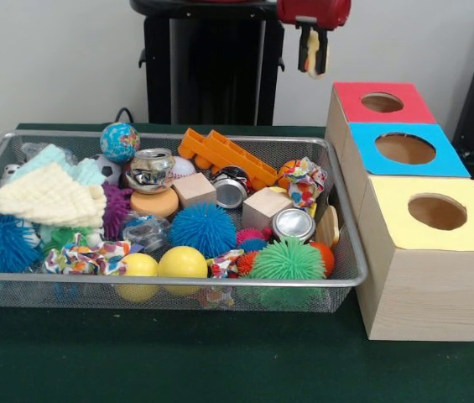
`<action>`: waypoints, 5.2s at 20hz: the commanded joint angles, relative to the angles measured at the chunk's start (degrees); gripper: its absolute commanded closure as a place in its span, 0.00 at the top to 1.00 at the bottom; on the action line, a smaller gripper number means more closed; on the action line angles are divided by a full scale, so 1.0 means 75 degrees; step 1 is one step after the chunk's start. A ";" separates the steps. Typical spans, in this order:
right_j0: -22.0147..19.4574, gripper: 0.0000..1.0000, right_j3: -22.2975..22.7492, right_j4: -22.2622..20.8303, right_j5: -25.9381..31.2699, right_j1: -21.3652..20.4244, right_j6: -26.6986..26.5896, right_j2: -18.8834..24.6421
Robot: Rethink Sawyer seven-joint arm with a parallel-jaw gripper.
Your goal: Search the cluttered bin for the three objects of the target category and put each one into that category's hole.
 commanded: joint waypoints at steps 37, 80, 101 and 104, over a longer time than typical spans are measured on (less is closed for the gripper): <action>0.1908 0.00 -0.3537 0.1949 0.3451 0.0453 0.1343 -0.1460; 0.2331 0.00 -0.2627 0.1748 0.0881 0.1765 0.1547 -0.0982; 0.3642 0.00 -0.2300 0.2576 0.0314 0.1788 0.1959 -0.1501; 0.3470 0.00 -0.2169 0.2428 0.0288 0.1648 0.1945 -0.1422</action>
